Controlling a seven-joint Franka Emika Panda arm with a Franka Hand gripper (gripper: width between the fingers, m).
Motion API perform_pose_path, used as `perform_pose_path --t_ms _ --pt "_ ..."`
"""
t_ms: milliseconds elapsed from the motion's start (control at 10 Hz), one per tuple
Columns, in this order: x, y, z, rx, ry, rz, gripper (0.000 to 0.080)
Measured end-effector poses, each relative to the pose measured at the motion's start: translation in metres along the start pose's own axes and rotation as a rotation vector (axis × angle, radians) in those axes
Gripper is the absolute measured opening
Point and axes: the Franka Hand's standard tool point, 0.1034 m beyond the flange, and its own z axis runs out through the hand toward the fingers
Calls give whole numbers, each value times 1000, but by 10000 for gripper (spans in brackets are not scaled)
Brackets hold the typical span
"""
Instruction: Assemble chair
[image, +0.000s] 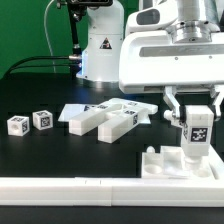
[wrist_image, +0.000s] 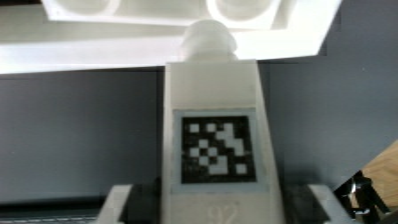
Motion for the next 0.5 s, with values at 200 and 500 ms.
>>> perform_pose_path --t_ms 200,500 --pt "-2 -2 2 1 -5 -9 285" --pt "-6 -6 3 4 -10 -15 285"
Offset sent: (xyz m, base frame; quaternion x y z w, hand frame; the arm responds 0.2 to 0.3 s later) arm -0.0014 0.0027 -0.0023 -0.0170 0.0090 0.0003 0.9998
